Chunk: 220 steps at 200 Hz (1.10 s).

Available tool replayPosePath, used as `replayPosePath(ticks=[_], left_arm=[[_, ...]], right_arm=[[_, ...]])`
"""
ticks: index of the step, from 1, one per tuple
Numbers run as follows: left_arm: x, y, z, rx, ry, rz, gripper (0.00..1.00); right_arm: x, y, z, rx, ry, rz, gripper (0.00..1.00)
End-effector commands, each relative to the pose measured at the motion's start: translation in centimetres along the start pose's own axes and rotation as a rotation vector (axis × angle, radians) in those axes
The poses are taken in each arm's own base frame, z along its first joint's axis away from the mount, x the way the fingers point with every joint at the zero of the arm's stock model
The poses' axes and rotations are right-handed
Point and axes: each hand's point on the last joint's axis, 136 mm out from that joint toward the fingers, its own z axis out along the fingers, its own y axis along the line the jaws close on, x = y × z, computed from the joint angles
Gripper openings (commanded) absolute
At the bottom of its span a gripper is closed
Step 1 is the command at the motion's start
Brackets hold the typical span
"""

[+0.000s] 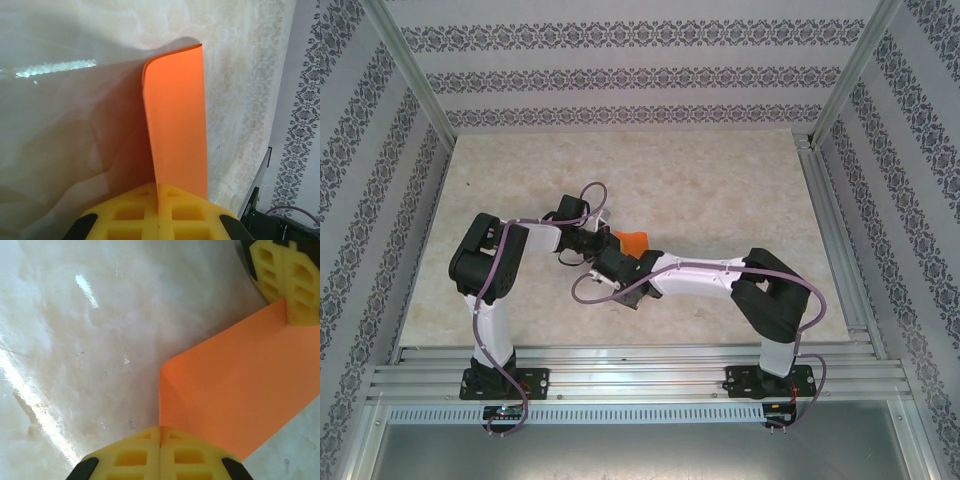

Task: Fold a paper plane with a square sheet of paper (fold left side to right side)
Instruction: Third fold the triangle at the center of the table.

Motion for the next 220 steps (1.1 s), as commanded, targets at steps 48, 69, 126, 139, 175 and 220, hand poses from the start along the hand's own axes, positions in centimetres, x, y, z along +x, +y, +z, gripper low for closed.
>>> replayPosePath(ticks=[48,69,126,139,175,220], left_arm=[[-1.0,-0.9,-1.0,0.009,-0.020,0.057,0.20],[-1.3,-1.0,-2.1,0.001,-0.036,0.064,0.37],[-2.5,0.2,-7.6,-0.078,-0.124,0.063,0.67],[-2.9,-0.2,-8.3,-0.056,-0.144,0.061,0.63],[-3.5,-3.1,-6.6,0.052,-0.108,0.110,0.35],[-3.6,-4.7,-2.6,0.098,-0.030,0.129,0.23]], right_arm=[[-0.9,-0.7,-2.1,-0.305,-0.108,0.189,0.00],[-0.5,-1.2,-1.8,-0.355,-0.121,0.233,0.00],[0.1,-2.3,-1.0,-0.421,-0.136,0.307,0.00],[0.1,-2.4,-1.0,-0.432,-0.147,0.316,0.00],[-0.1,-2.8,-1.3,-0.441,-0.165,0.327,0.00],[-0.1,-2.7,-1.0,-0.450,-0.157,0.330,0.00]])
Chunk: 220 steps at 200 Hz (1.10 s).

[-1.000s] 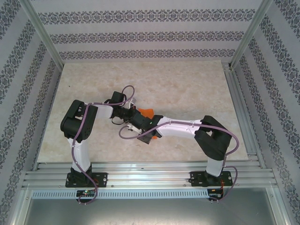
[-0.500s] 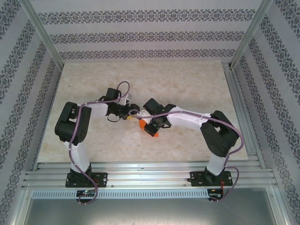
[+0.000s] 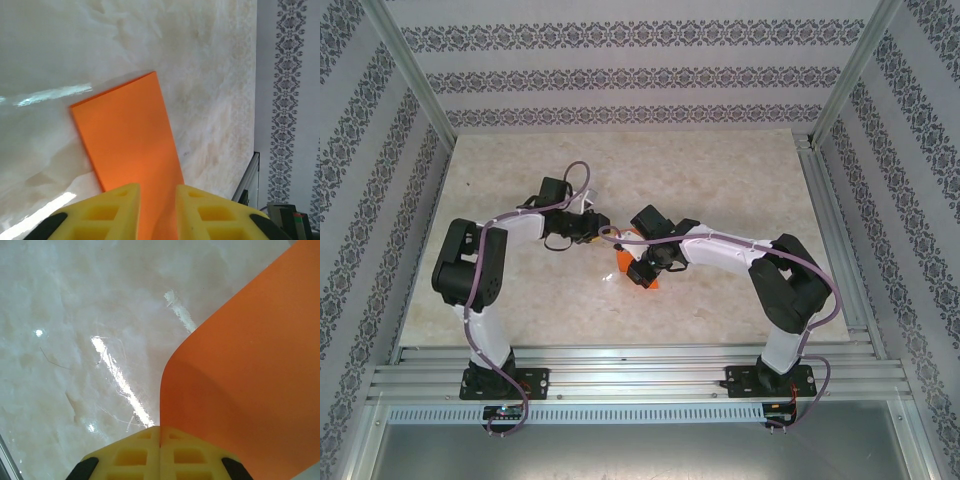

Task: Fold a paper plane with a square sheet of paper (fold left side to right side)
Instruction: Third fold the triangle at the center of the table.

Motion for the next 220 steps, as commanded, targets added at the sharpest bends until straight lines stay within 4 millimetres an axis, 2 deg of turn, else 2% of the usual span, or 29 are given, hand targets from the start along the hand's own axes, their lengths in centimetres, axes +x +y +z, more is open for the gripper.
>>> replayPosePath(ticks=[1,26,57,92,130,220], left_arm=[[-0.5,-1.6,2.1,0.058,0.031,0.035,0.23],[-0.5,-1.7,4.2,0.060,0.071,0.040,0.20],[-0.3,0.1,6.2,0.022,0.098,0.009,0.17],[0.7,2.1,6.9,-0.055,0.131,0.002,0.16],[2.0,3.2,7.3,-0.104,0.175,0.014,0.14],[2.5,3.7,7.8,-0.155,0.199,0.033,0.12]], right_arm=[[-0.3,0.0,0.0,-0.025,-0.019,0.012,0.00],[-0.2,0.0,0.1,-0.025,-0.015,0.016,0.00],[-0.2,-0.2,0.1,-0.013,-0.015,0.019,0.00],[-0.3,-0.7,-0.3,-0.002,-0.023,0.036,0.00],[-0.7,-2.0,-0.9,0.027,-0.030,0.057,0.00],[0.3,-5.7,0.0,0.107,0.029,0.158,0.00]])
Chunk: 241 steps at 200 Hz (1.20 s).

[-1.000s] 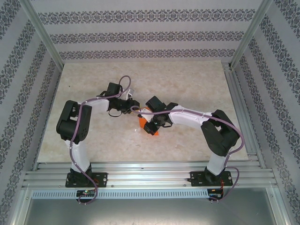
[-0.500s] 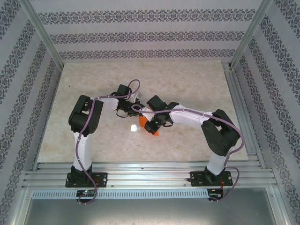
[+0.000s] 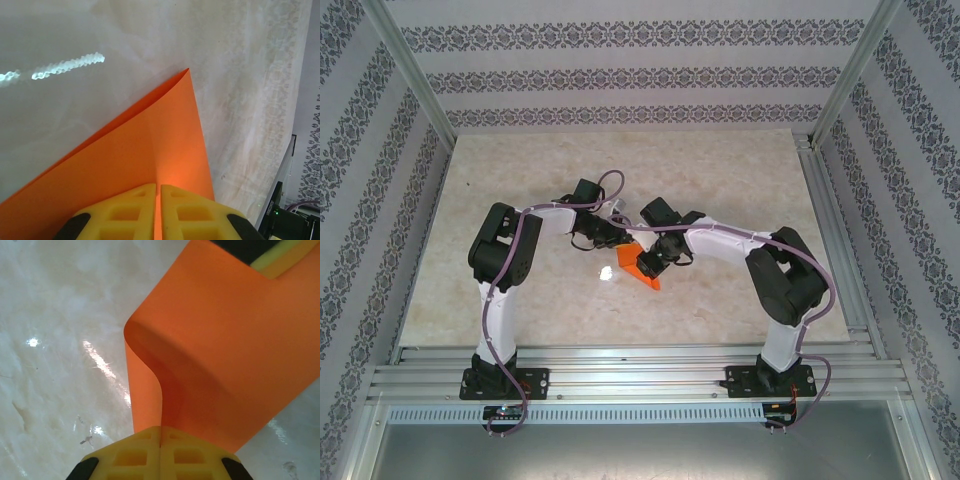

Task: Fold a paper plane with a square sheet of paper (fold left side to right side)
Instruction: Third fold the triangle at the center of the table.

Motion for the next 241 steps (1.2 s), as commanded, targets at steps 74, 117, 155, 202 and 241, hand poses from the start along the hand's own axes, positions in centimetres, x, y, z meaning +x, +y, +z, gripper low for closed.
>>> replayPosePath(ticks=[74,117,155,202,241], left_arm=[[1.4,1.8,1.3,-0.090,0.052,-0.003,0.11],[1.4,1.8,1.3,-0.094,0.053,-0.002,0.10],[1.4,1.8,1.3,-0.095,0.053,-0.001,0.10],[1.5,1.7,1.3,-0.098,0.057,0.001,0.10],[1.5,1.7,1.3,-0.104,0.057,0.004,0.10]], right_arm=[[-0.9,-3.1,0.7,0.054,-0.016,0.086,0.00],[-0.4,-3.1,1.3,0.037,0.000,0.095,0.00],[0.1,-3.1,1.9,0.032,0.022,0.102,0.00],[1.1,-3.2,2.3,0.036,0.055,0.113,0.00],[0.9,-3.1,1.7,0.042,0.033,0.124,0.00]])
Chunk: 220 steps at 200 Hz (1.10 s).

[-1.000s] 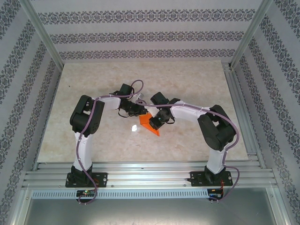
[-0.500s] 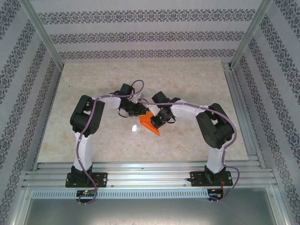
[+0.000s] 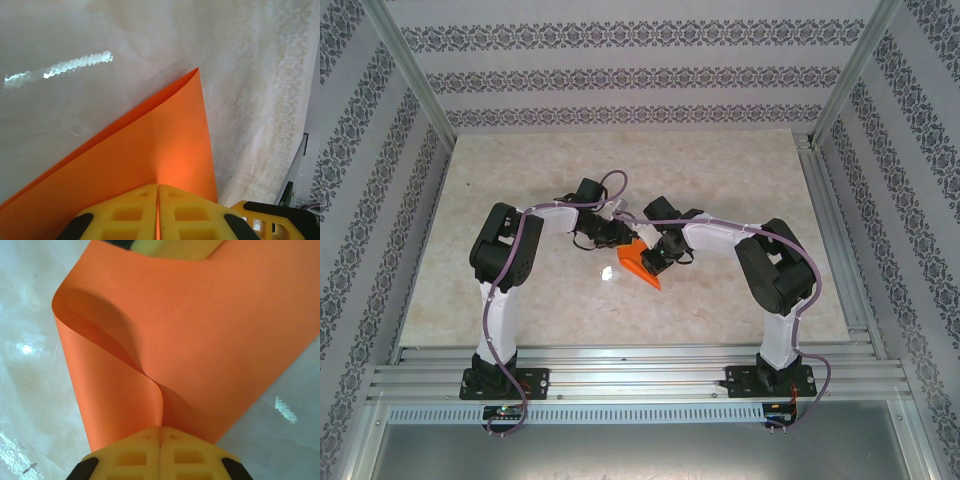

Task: Fold a paper plane with a square sheet of paper (fold left side to right side)
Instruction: Third fold the triangle at the center of the table.

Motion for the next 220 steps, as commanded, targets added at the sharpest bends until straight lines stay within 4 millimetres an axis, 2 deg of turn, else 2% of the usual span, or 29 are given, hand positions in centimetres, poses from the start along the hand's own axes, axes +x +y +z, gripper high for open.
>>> replayPosePath(ticks=[1,112,220], left_arm=[[1.5,1.6,1.1,-0.069,0.048,-0.010,0.10],[1.7,1.9,1.2,-0.078,0.051,-0.011,0.10],[1.7,1.8,1.2,-0.078,0.052,-0.008,0.10]], right_arm=[[0.1,-0.3,-0.1,0.004,-0.008,0.031,0.00],[-1.2,-0.4,-1.9,0.007,-0.074,0.050,0.00],[0.3,-1.1,0.2,0.015,-0.003,0.062,0.00]])
